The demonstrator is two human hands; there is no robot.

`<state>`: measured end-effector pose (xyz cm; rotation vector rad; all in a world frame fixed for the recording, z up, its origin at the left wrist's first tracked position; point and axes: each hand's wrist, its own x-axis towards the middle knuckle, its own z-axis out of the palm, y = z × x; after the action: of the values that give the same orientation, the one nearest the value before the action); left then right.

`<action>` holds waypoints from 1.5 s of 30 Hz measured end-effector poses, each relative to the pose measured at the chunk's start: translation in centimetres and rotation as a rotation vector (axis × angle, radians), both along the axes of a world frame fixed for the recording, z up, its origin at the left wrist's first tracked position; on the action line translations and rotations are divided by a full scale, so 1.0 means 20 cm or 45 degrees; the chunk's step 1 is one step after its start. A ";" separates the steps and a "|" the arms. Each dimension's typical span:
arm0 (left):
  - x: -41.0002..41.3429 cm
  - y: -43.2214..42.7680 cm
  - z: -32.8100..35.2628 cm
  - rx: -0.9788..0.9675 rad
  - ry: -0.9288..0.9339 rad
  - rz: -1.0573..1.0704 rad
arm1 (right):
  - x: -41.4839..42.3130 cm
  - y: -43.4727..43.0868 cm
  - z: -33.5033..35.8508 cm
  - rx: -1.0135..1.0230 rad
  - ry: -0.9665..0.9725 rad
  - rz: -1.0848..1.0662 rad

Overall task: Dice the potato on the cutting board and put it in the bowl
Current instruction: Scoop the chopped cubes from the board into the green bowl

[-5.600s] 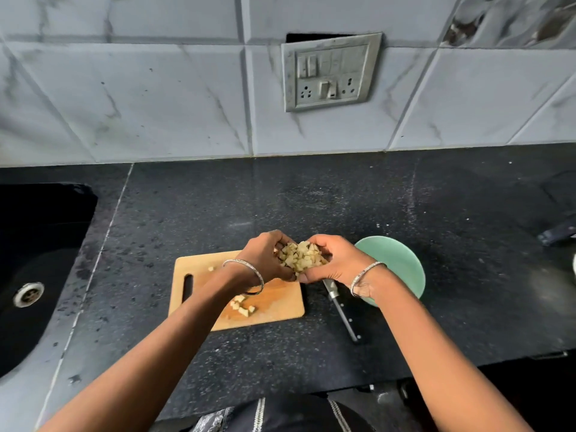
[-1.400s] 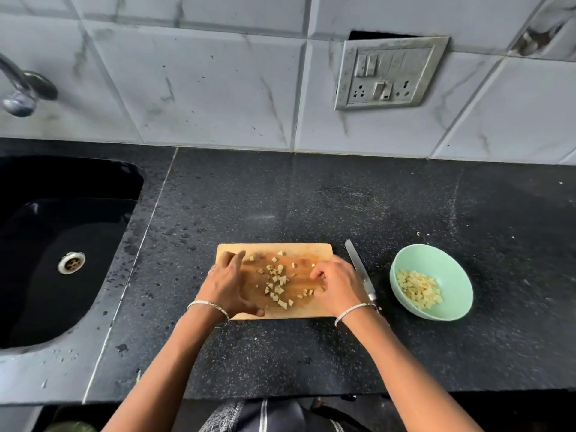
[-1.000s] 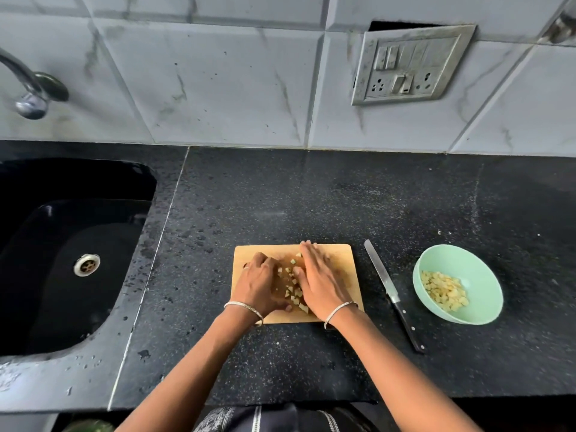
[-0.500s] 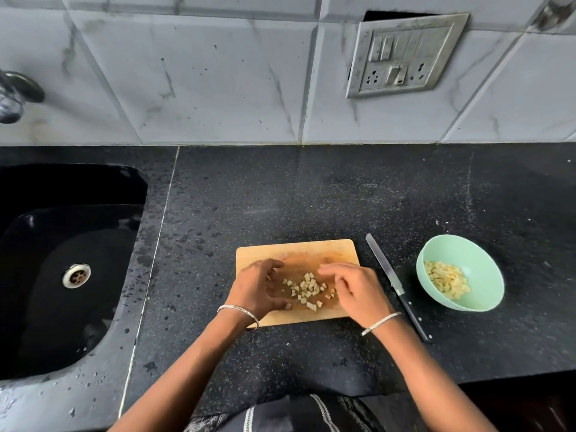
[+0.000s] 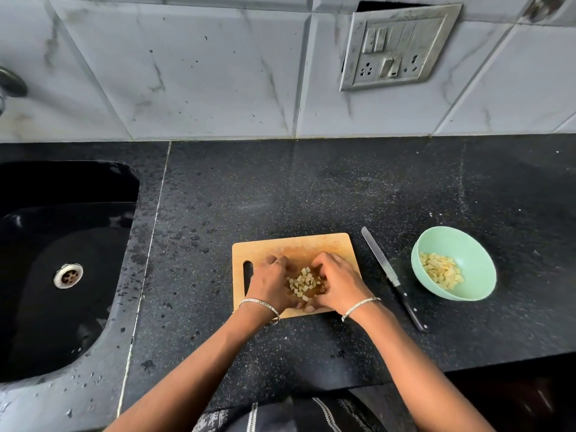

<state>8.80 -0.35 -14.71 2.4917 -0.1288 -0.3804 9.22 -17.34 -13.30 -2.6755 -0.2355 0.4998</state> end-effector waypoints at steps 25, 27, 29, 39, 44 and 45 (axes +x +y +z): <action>0.03 0.05 0.04 -0.706 0.399 0.311 | 0.02 0.02 -0.02 0.924 0.416 -0.463; 0.04 0.06 0.06 -0.811 0.479 0.335 | 0.03 0.00 0.00 1.024 0.490 -0.473; 0.05 0.05 0.10 -0.904 0.528 0.346 | 0.04 -0.03 0.03 1.116 0.557 -0.494; 0.10 -0.19 0.34 -1.045 0.579 0.249 | 0.06 -0.34 0.26 1.288 0.615 -0.469; 0.16 -0.49 0.41 -1.098 0.621 0.155 | 0.05 -0.64 0.36 1.358 0.532 -0.497; 0.17 -0.54 0.43 -1.088 0.626 0.139 | 0.05 -0.69 0.38 1.357 0.522 -0.500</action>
<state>12.15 -11.24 -6.20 1.5118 0.0438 -0.7034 10.17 -31.18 -5.74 -1.4904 0.1268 0.5633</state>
